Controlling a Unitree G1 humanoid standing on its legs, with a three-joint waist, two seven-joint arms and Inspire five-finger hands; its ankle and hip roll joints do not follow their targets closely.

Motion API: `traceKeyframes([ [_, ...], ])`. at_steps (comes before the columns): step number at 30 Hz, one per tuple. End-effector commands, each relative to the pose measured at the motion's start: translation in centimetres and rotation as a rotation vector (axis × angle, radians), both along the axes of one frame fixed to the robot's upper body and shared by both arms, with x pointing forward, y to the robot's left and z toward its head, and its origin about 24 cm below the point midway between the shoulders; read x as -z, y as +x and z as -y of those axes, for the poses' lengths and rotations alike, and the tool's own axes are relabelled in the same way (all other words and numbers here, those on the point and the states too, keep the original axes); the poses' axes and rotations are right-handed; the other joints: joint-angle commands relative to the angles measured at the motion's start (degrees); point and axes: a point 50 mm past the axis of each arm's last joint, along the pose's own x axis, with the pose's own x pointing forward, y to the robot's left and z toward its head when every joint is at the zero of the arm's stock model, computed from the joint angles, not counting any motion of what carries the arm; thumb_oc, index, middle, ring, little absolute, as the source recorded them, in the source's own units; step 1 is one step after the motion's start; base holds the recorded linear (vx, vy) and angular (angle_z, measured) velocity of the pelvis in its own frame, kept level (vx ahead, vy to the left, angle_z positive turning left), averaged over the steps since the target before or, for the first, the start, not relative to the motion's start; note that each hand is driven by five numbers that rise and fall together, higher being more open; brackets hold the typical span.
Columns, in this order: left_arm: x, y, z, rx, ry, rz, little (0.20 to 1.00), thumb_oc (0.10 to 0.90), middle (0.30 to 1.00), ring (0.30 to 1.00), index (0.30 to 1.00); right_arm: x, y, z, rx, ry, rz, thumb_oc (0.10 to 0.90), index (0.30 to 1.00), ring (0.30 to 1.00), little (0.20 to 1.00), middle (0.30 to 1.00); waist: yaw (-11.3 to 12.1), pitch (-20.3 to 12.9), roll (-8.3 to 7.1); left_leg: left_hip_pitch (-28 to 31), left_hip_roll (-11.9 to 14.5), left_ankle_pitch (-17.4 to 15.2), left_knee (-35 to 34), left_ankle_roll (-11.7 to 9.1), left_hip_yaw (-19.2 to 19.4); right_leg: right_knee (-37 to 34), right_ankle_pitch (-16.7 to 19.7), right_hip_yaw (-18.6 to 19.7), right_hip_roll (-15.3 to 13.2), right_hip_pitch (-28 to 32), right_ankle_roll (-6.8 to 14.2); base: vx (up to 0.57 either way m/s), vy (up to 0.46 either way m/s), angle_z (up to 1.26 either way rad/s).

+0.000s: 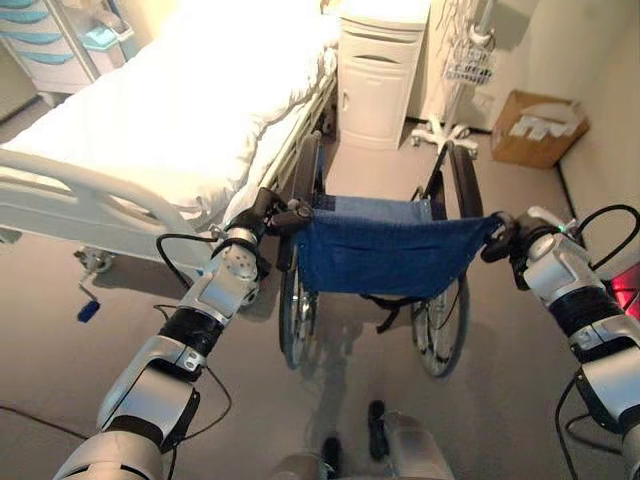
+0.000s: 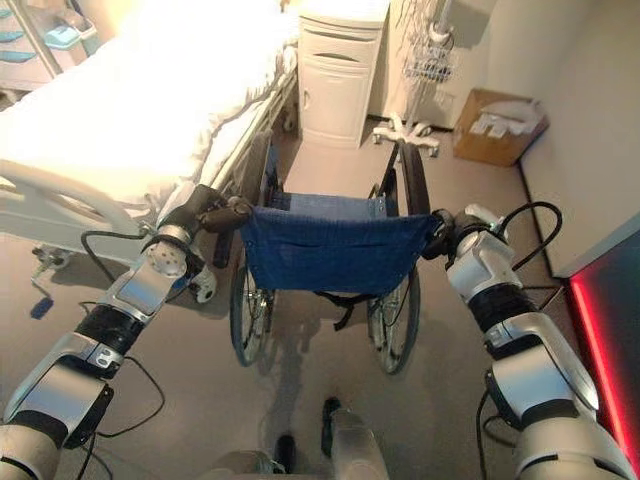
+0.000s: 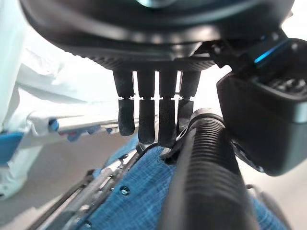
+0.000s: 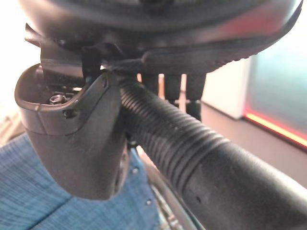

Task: Push the wheelchair next to the bed

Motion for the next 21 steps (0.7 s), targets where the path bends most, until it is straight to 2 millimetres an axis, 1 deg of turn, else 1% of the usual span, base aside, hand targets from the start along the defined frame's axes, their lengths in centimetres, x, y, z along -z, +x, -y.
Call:
traceKeyframes([
  [1, 2.6, 0.3, 1.1, -0.026, 0.028, -0.118, 0.3, 0.4, 0.3, 0.3, 0.3, -1.7, 1.6, -7.0, -0.352, -0.063, 0.068, 0.4, 0.3, 0.3, 0.3, 0.3, -1.36, 5.97, -1.67, 0.81, 5.55, -1.52, 1.79, -7.42, -10.74, -6.13, 5.46, -0.75, -0.27, 3.5, 2.9, 0.07, -0.112, -0.09],
  [2, 1.9, 0.5, 1.4, -0.011, 0.036, -0.086, 0.3, 0.4, 0.3, 0.3, 0.3, -2.3, 1.7, -6.8, -0.346, -0.07, 0.075, 0.4, 0.3, 0.3, 0.3, 0.3, -1.58, 6.5, -1.45, 0.96, 6.33, -1.66, 1.88, -7.85, -10.76, -5.28, 4.58, -1.5, -0.29, 3.06, 2.41, 0.1, -0.106, 0.01],
  [3, 1.8, 0.5, 1.5, -0.005, 0.038, -0.078, 0.3, 0.4, 0.3, 0.3, 0.3, -2.4, 1.7, -6.7, -0.343, -0.072, 0.077, 0.4, 0.3, 0.3, 0.3, 0.3, -1.72, 6.54, -1.41, 1.22, 6.7, -1.82, 1.94, -8.07, -10.79, -4.9, 4.25, -1.78, -0.34, 2.85, 2.25, 0.17, -0.132, 0.01],
  [4, 1.6, 0.5, 1.5, 0.009, 0.044, -0.075, 0.3, 0.4, 0.3, 0.3, 0.3, -2.5, 1.7, -6.5, -0.336, -0.073, 0.075, 0.4, 0.3, 0.3, 0.3, 0.3, -2.17, 6.25, -1.28, 2.47, 8.01, -1.99, 2.76, -8.73, -10.86, -4.02, 3.4, -2.58, -0.49, 2.43, 1.61, 0.17, -0.1, 0.05],
  [5, 1.4, 0.6, 1.5, 0.014, 0.047, -0.072, 0.3, 0.4, 0.3, 0.3, 0.3, -2.6, 1.7, -6.3, -0.333, -0.068, 0.069, 0.4, 0.3, 0.3, 0.3, 0.3, -2.63, 5.93, -1.2, 3.56, 9.5, -0.84, 3.87, -9.37, -10.86, -3.46, 2.89, -3.12, -0.51, 2.16, 1.04, 0.21, -0.112, 0.21],
  [6, 1.4, 0.6, 1.4, 0.015, 0.046, -0.076, 0.3, 0.4, 0.3, 0.3, 0.3, -2.4, 1.6, -6.1, -0.333, -0.07, 0.06, 0.4, 0.3, 0.3, 0.3, 0.3, -3.16, 5.4, -1.16, 4.83, 11.34, 1.48, 5.45, -10.11, -10.92, -3.09, 2.54, -3.72, -0.53, 1.79, 0.53, 0.15, -0.077, 0.24],
  [7, 1.4, 0.6, 1.4, 0.016, 0.046, -0.079, 0.3, 0.4, 0.3, 0.3, 0.3, -2.4, 1.6, -6.0, -0.334, -0.071, 0.058, 0.4, 0.3, 0.3, 0.3, 0.3, -3.32, 5.27, -1.09, 5.15, 11.87, 2.05, 5.91, -10.32, -11.01, -2.95, 2.36, -3.91, -0.43, 1.74, 0.37, 0.24, -0.129, 0.27],
  [8, 1.9, 0.4, 1.4, 0.02, 0.036, -0.097, 0.3, 0.4, 0.3, 0.3, 0.3, -2.0, 1.4, -6.0, -0.351, -0.088, 0.037, 0.4, 0.3, 0.3, 0.3, 0.3, -3.86, 4.64, -1.24, 5.19, 14.56, 8.41, 11.73, -11.37, -10.96, -2.86, 1.37, -4.38, -0.13, 2.24, -0.97, 0.19, -0.108, 0.15],
  [9, 1.9, 0.4, 1.5, 0.021, 0.036, -0.098, 0.3, 0.4, 0.3, 0.3, 0.3, -2.0, 1.4, -5.9, -0.352, -0.089, 0.036, 0.4, 0.3, 0.3, 0.3, 0.3, -3.88, 4.63, -1.31, 4.78, 14.74, 9.06, 12.93, -11.47, -11.04, -2.89, 1.21, -4.42, -0.09, 2.48, -1.18, 0.31, -0.201, 0.25],
  [10, 2.1, 0.2, 1.5, 0.031, 0.034, -0.098, 0.3, 0.4, 0.3, 0.3, 0.3, -1.6, 1.2, -6.0, -0.352, -0.088, 0.031, 0.4, 0.3, 0.3, 0.3, 0.3, -3.19, 5.03, -2.41, 0.44, 13.52, 10.86, 21.08, -11.05, -11.25, -3.46, 0.62, -3.79, -0.08, 4.96, -2.2, 0.34, -0.256, 0.13],
  [11, 2.1, 0.0, 1.5, 0.039, 0.026, -0.102, 0.3, 0.4, 0.3, 0.3, 0.3, -1.1, 1.1, -6.2, -0.35, -0.079, 0.033, 0.4, 0.3, 0.3, 0.3, 0.3, -2.17, 6.1, -3.64, -5.8, 11.97, 11.62, 26.69, -10.37, -9.64, -3.91, 0.11, -3.38, -0.2, 7.68, -2.86, 0.46, -0.346, 0.06],
  [12, 2.2, -0.1, 1.6, 0.053, 0.028, -0.1, 0.3, 0.4, 0.3, 0.3, 0.3, -0.9, 1.0, -6.1, -0.339, -0.07, 0.034, 0.4, 0.3, 0.3, 0.3, 0.3, -0.56, 8.11, -3.96, -14.29, 9.62, 10.84, 32.05, -9.68, -9.03, -3.77, -0.51, -2.59, 0.67, 10.21, -3.45, 0.44, -0.309, -0.14],
  [13, 2.2, -0.2, 1.6, 0.064, 0.034, -0.099, 0.3, 0.4, 0.3, 0.3, 0.3, -0.6, 1.0, -6.2, -0.332, -0.067, 0.036, 0.4, 0.3, 0.3, 0.3, 0.3, 0.71, 10.1, -3.4, -19.36, 6.41, 9.14, 35.05, -9.25, -7.75, -2.94, -1.22, -1.58, 1.88, 11.97, -3.65, 0.46, -0.205, -0.17],
  [14, 2.4, -0.3, 1.8, 0.073, 0.032, -0.1, 0.3, 0.4, 0.3, 0.3, 0.3, -0.2, 1.1, -6.5, -0.327, -0.073, 0.039, 0.4, 0.3, 0.3, 0.3, 0.3, 1.83, 11.37, -2.02, -23.36, 4.62, 11.98, 29.63, -9.68, -6.0, -2.53, -1.72, -0.54, 4.01, 13.45, -3.76, 0.54, -0.117, -0.27],
  [15, 2.5, -0.5, 1.8, 0.083, 0.026, -0.101, 0.3, 0.4, 0.3, 0.3, 0.3, 0.2, 1.1, -6.8, -0.322, -0.073, 0.034, 0.4, 0.3, 0.3, 0.3, 0.3, 3.26, 12.52, -0.77, -24.32, 4.47, 13.59, 24.64, -10.01, -4.46, -2.13, -2.58, 0.16, 5.59, 15.58, -3.83, 0.69, -0.04, -0.46],
  [16, 2.5, -0.7, 1.8, 0.09, 0.024, -0.099, 0.3, 0.4, 0.3, 0.3, 0.3, 0.2, 1.1, -6.9, -0.318, -0.07, 0.029, 0.4, 0.3, 0.3, 0.3, 0.3, 4.79, 13.42, 0.51, -24.03, 3.97, 16.7, 17.35, -10.69, -3.16, -2.94, -3.14, 1.12, 7.39, 18.89, -3.63, 0.67, 0.011, -0.53],
  [17, 2.4, -0.7, 1.7, 0.091, 0.023, -0.1, 0.3, 0.4, 0.3, 0.3, 0.3, 0.1, 1.1, -6.9, -0.317, -0.068, 0.03, 0.4, 0.3, 0.3, 0.3, 0.3, 5.87, 13.22, 1.57, -24.38, 3.22, 18.29, 12.37, -11.23, -3.15, -3.61, -3.31, 1.96, 8.65, 20.58, -3.3, 0.72, 0.078, -0.67],
  [18, 2.5, -0.8, 1.4, 0.087, 0.022, -0.104, 0.3, 0.4, 0.3, 0.3, 0.3, -0.1, 1.3, -7.0, -0.323, -0.068, 0.029, 0.4, 0.3, 0.3, 0.3, 0.3, 7.47, 13.17, 2.07, -22.75, 1.99, 19.34, 4.4, -11.38, -3.15, -4.77, -3.88, 3.49, 9.21, 23.01, -2.71, 0.58, 0.111, -0.6],
  [19, 2.6, -0.8, 1.3, 0.087, 0.025, -0.109, 0.3, 0.4, 0.3, 0.3, 0.3, -0.2, 1.3, -7.0, -0.325, -0.068, 0.03, 0.4, 0.3, 0.3, 0.3, 0.3, 8.09, 12.82, 2.35, -22.46, 1.61, 19.22, 1.38, -11.38, -3.33, -5.02, -4.23, 4.04, 9.52, 23.6, -2.49, 0.6, 0.187, -0.91],
  [20, 2.6, -0.8, 1.2, 0.084, 0.023, -0.115, 0.3, 0.4, 0.3, 0.3, 0.3, -0.5, 1.5, -7.2, -0.336, -0.071, 0.029, 0.4, 0.3, 0.3, 0.3, 0.3, 8.34, 11.88, 2.43, -20.67, 1.68, 17.08, -1.0, -10.46, -0.69, -4.84, -5.09, 3.16, 8.76, 23.75, -1.9, 0.45, 0.202, -0.78],
  [21, 2.7, -0.8, 1.1, 0.08, 0.017, -0.12, 0.3, 0.4, 0.3, 0.3, 0.3, -0.5, 1.6, -7.3, -0.339, -0.064, 0.026, 0.4, 0.3, 0.3, 0.3, 0.3, 8.23, 11.27, 2.42, -19.65, 1.97, 15.31, -1.66, -9.63, 0.84, -4.62, -5.27, 2.66, 8.3, 23.55, -1.61, 0.52, 0.268, -0.73],
])
